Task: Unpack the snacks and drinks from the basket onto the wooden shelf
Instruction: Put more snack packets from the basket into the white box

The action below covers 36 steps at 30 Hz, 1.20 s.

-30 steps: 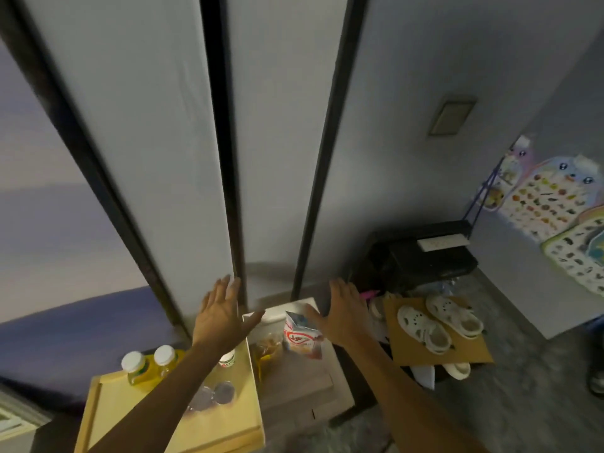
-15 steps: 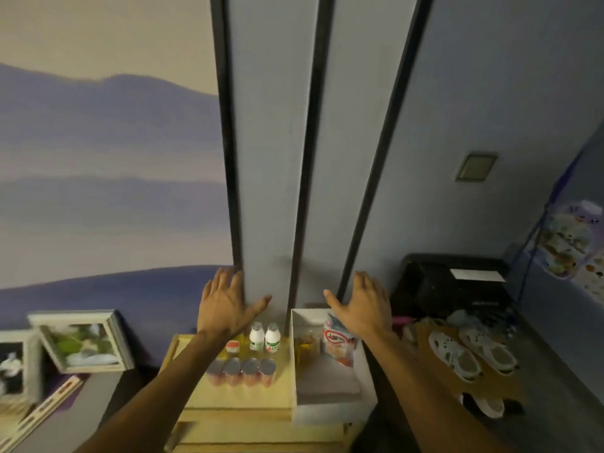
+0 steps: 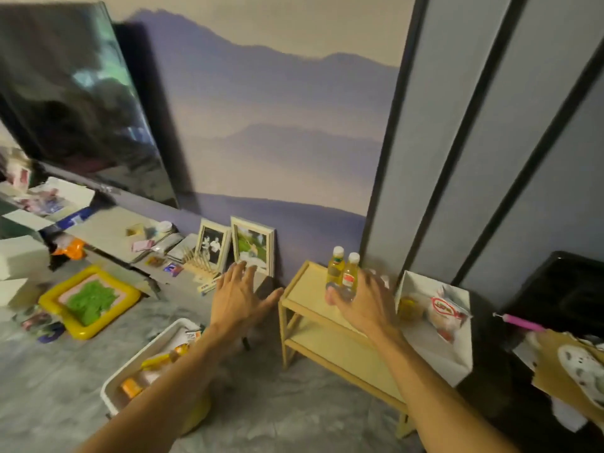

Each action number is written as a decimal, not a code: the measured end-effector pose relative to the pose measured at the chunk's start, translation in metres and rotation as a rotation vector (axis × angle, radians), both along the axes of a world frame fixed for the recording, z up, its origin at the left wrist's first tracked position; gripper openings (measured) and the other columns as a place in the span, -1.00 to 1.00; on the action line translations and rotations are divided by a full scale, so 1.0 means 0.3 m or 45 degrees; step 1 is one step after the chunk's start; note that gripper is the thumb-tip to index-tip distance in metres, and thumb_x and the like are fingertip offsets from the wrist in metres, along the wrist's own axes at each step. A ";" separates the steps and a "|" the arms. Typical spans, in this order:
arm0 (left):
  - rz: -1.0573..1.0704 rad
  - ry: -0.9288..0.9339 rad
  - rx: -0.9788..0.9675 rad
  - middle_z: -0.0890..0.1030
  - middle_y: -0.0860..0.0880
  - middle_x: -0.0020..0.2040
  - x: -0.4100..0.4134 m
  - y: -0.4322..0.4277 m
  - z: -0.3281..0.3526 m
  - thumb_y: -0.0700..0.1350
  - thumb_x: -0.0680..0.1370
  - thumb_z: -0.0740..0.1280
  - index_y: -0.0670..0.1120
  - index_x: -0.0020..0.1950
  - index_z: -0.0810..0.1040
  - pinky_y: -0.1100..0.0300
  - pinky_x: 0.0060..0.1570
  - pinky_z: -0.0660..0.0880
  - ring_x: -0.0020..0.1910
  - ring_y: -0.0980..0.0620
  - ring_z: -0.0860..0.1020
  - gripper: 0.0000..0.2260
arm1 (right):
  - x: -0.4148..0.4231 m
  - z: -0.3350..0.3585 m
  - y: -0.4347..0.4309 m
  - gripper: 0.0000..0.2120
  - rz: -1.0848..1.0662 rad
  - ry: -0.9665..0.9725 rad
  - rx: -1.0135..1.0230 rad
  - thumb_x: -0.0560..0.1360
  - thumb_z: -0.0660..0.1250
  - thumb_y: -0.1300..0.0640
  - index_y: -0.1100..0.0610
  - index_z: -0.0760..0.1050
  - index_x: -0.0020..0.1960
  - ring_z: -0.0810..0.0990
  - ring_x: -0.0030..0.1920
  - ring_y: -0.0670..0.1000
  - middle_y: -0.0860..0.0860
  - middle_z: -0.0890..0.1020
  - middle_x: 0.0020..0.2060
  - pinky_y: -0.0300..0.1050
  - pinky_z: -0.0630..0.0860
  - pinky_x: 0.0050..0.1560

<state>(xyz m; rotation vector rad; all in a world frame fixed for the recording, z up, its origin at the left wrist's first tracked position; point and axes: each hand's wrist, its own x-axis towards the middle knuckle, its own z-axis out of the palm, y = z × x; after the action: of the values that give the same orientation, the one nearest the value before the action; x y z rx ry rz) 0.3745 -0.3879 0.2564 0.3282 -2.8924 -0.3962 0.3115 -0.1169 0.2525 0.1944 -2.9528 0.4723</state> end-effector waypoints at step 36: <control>0.740 -0.750 0.351 0.39 -0.05 0.58 0.354 -1.449 -1.191 0.59 0.48 0.12 0.03 0.59 0.36 -0.09 0.47 0.38 0.55 -0.11 0.36 -0.14 | -0.231 -1.097 -1.795 -0.09 0.999 -0.608 0.628 0.47 0.13 -0.58 0.10 0.33 0.50 0.49 0.39 0.13 0.09 0.48 0.45 0.11 0.53 0.30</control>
<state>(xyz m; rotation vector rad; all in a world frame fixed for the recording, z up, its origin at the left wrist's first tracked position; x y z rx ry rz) 0.4807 -0.8225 -0.1009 1.5077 -3.0533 -0.6763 0.2421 -0.6554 -0.0766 1.5099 -3.2812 -0.1982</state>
